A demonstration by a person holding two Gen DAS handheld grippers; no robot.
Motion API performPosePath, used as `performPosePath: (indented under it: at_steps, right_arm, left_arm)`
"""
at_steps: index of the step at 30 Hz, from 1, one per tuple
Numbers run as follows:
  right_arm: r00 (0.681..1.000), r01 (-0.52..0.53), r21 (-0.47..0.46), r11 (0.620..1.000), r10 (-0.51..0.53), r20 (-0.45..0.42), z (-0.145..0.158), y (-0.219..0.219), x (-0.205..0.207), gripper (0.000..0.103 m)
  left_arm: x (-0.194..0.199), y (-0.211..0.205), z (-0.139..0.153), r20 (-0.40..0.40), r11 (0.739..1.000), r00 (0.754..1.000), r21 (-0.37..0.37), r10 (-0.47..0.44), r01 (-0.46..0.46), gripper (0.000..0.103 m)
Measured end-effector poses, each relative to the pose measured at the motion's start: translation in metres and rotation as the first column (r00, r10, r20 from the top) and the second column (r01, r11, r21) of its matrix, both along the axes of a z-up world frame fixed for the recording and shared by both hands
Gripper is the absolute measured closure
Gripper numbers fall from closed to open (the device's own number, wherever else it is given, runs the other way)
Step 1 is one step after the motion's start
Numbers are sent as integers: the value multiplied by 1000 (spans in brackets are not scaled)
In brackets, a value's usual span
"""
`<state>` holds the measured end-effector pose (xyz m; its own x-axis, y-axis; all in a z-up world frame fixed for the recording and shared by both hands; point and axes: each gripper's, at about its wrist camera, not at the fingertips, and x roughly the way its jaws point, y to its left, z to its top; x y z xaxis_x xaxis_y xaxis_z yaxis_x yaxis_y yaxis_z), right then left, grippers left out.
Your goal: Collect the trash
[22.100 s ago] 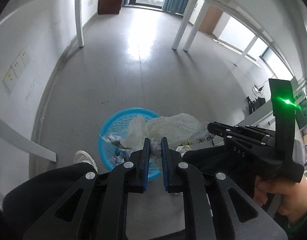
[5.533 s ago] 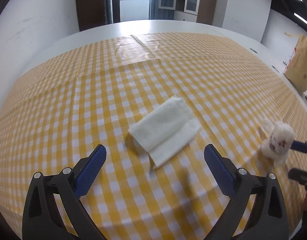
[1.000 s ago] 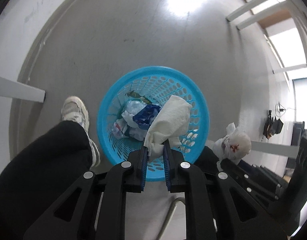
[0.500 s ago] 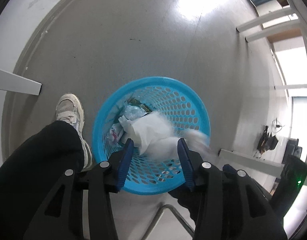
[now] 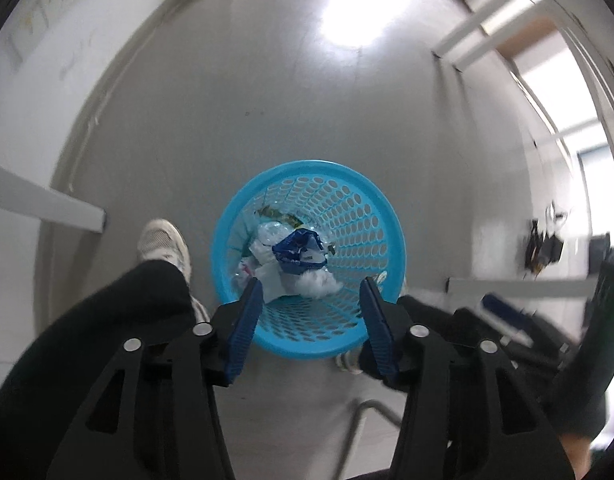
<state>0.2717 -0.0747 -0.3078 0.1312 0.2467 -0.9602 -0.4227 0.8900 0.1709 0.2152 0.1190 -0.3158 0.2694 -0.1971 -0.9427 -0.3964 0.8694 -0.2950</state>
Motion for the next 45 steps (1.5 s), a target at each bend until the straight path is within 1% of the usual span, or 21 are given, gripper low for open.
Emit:
performPosePath:
  at_steps: [1,3,5,7,10,12,13,14,15,17,19,22,26,28,32,35,39,45]
  right_arm:
    - [1000,-4,7,1000,4,13,8,-2,-5,34]
    - [999,-15,30,999,14,40,24,-7,-16,32]
    - [996,-35,34,999,32,88,41,-10,-29,27]
    - [992,-50,46,998,44,120,55,-14,-40,21]
    - [989,-38,50,998,31,142,68,-22,-51,16]
    - [988,-36,37,999,30,150,73,-28,-59,11]
    - [987,-32,27,999,27,155,75,-30,-62,9]
    - [988,-37,37,999,31,152,77,-32,-66,9]
    - [989,-45,50,998,38,140,78,-32,-69,9]
    - [991,-62,67,996,54,122,80,-34,-76,9]
    - [988,-87,65,994,78,130,81,-33,-82,9]
    - [985,-102,65,993,92,145,84,-31,-86,9]
    - [987,-102,68,992,92,133,81,-32,-88,9]
    - [987,-98,70,993,88,131,80,-33,-87,9]
    - [989,-91,66,994,83,122,78,-33,-87,9]
    - [990,-84,76,994,75,117,77,-33,-86,9]
    - [992,-77,86,993,67,107,75,-36,-83,9]
    - [992,-76,90,993,66,104,73,-36,-83,9]
  left_arm:
    - [-6,-7,9,12,999,999,27,-33,32,47]
    - [-17,-15,22,31,996,997,52,-76,74,45]
    - [-32,-21,36,60,993,993,71,-103,99,35]
    - [-47,-24,47,71,990,990,90,-118,112,35]
    - [-62,-24,61,95,990,988,84,-118,111,33]
    - [-71,-23,70,114,987,986,112,-124,112,21]
    - [-77,-22,74,132,987,983,114,-128,113,17]
    - [-82,-21,77,148,988,981,105,-126,111,8]
    - [-87,-19,79,162,990,979,95,-121,107,6]
    - [-96,-16,80,176,991,977,91,-117,102,6]
    - [-99,-15,77,170,987,976,107,-134,117,6]
    - [-97,-14,69,151,990,980,71,-129,120,6]
    - [-97,-20,70,163,984,973,88,-165,152,6]
    - [-97,-22,70,163,984,973,96,-164,150,6]
    - [-95,-21,64,144,988,979,60,-147,140,6]
    - [-94,-21,64,143,988,979,62,-146,138,6]
    - [-92,-21,64,148,989,978,42,-146,141,6]
    - [-91,-25,62,146,986,976,45,-164,159,6]
